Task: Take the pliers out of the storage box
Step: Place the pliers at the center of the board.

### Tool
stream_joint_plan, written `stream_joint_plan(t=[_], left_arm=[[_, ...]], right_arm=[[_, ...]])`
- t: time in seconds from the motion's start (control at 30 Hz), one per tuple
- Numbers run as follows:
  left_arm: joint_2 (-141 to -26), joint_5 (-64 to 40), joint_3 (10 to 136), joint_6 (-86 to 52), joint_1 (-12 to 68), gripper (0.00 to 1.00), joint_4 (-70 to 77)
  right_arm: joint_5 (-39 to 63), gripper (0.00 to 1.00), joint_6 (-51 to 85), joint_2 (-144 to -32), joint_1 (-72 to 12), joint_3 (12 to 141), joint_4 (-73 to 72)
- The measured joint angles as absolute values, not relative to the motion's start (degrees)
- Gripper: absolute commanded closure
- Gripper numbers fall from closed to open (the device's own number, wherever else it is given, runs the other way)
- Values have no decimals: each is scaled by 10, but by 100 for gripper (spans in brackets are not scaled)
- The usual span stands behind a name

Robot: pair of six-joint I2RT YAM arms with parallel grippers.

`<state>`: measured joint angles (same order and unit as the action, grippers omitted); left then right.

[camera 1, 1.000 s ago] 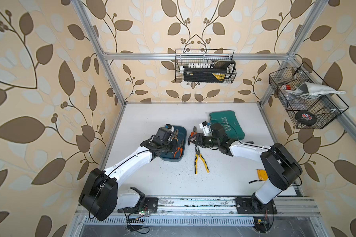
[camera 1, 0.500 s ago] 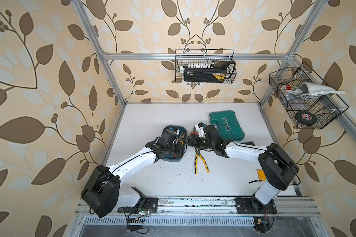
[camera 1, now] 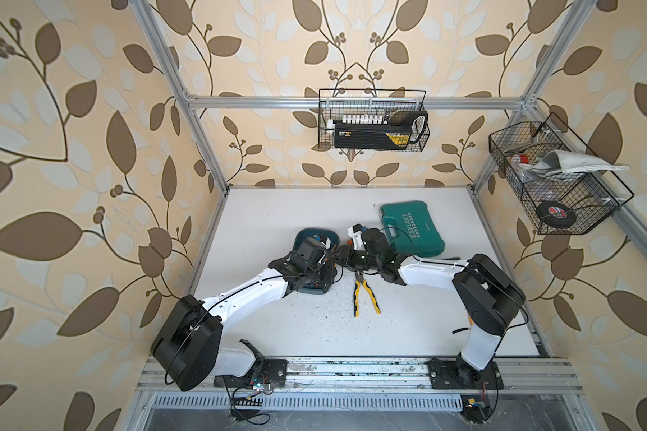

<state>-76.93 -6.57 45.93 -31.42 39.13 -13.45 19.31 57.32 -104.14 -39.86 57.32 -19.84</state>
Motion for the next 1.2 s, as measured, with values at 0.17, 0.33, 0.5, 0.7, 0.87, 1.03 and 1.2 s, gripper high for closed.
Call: stream_joint_plan(t=[0.17,0.33,0.5,0.7,0.87,1.03,1.2], left_arm=[[-769,-65,460,-314,395,100,-135],[-769,-65,460,-314,395,100,-135],[-769,-63,460,-317,395,100,-136],[-769,-61,460,-319,395,76,-136],[-761,-51,460,-328,395,37,-136],[-723,-41,466,-337,395,7,-158],[-662,-27,475,-355,393,3,-184]], right_arm=[[197,67,586,-1061,-399,584,-211],[199,76,597,-1068,-400,584,-220],[200,90,605,-1070,-399,588,-226],[201,100,605,-1070,-399,589,-225],[198,100,604,-1070,-400,590,-214],[194,100,605,-1069,-400,590,-208],[196,100,606,-1048,-384,579,-206]])
